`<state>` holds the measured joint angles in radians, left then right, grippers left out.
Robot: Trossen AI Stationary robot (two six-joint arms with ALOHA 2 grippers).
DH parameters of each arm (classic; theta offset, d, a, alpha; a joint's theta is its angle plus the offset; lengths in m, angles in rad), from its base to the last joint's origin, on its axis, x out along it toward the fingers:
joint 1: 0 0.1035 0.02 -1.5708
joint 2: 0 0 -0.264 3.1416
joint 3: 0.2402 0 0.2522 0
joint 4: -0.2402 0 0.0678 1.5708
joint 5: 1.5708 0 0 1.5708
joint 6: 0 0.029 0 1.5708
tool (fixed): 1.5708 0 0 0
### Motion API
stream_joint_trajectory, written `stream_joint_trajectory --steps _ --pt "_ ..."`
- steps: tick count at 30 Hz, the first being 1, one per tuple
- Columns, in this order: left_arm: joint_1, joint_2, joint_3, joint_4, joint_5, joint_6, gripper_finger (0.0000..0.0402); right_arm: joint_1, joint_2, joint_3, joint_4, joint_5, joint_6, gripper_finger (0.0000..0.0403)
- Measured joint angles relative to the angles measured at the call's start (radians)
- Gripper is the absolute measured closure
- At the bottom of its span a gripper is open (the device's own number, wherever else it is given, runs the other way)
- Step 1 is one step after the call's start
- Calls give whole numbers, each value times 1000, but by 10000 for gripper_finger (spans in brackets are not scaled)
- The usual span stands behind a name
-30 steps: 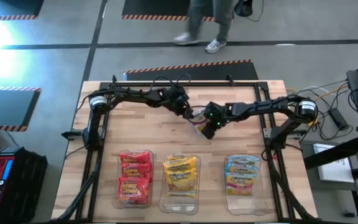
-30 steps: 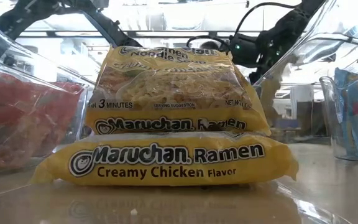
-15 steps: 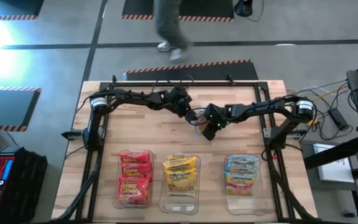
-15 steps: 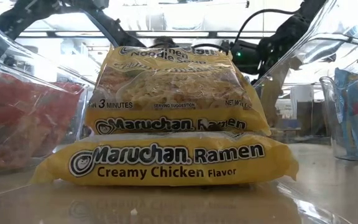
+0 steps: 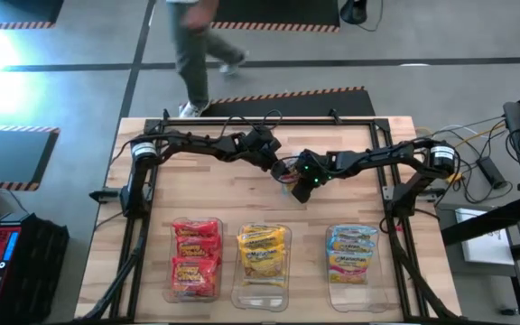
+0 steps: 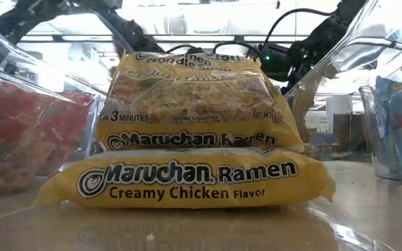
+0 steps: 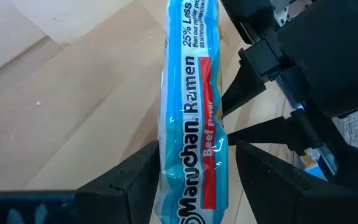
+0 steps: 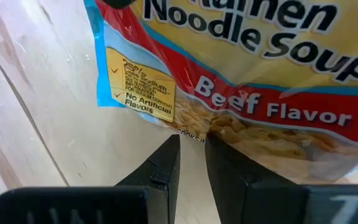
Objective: Sort Maruchan noodles
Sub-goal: Put the blue noodle pack into the right transparent bin
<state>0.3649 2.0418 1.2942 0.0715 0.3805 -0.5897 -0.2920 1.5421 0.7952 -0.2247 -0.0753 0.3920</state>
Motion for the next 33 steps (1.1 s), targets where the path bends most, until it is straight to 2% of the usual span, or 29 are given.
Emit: stream_joint_trajectory --steps 8,15,22,33 --pt "-4 15 0 35 2 7 215 0 -1 0 22 0 -3 335" --pt "-20 109 52 60 55 -48 256 0 -3 0 21 -7 1 335" --pt "-19 116 84 24 60 10 295 0 -23 2 -17 -17 -6 335" --pt "-11 106 93 -38 140 40 295 -8 -216 11 -109 -32 -51 335"
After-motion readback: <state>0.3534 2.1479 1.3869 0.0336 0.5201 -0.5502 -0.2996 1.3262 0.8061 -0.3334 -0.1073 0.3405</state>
